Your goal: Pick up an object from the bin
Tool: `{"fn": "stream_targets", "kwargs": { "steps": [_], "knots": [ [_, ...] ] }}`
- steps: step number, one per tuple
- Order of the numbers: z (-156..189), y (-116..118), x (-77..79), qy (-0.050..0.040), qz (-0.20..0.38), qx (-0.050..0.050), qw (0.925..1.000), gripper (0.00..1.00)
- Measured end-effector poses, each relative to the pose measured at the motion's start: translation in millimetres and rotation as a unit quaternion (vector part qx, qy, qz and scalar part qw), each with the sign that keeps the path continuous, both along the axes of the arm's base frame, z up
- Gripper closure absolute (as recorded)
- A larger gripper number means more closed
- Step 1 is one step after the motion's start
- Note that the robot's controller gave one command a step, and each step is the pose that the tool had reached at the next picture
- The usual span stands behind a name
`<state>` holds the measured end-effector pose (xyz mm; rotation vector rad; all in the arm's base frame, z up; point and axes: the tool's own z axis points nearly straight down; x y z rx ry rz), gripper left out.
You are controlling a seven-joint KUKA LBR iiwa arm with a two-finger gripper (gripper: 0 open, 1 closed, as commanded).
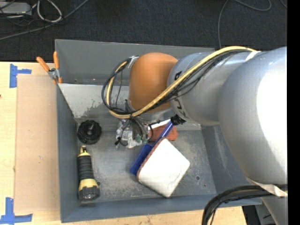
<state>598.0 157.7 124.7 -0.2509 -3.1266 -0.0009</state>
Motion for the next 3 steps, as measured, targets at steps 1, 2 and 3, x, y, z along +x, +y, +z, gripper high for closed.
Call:
{"fn": "stream_targets", "kwargs": {
  "steps": [1,2,3],
  "knots": [
    [14,-1,-0.6,0.0012,-0.001,0.000,1.0000,1.00],
    [31,-1,-1.1,0.0026,-0.001,0.000,1.0000,1.00],
    [45,-1,-0.5,0.0015,-0.002,0.000,1.0000,1.00]
  ]
}}
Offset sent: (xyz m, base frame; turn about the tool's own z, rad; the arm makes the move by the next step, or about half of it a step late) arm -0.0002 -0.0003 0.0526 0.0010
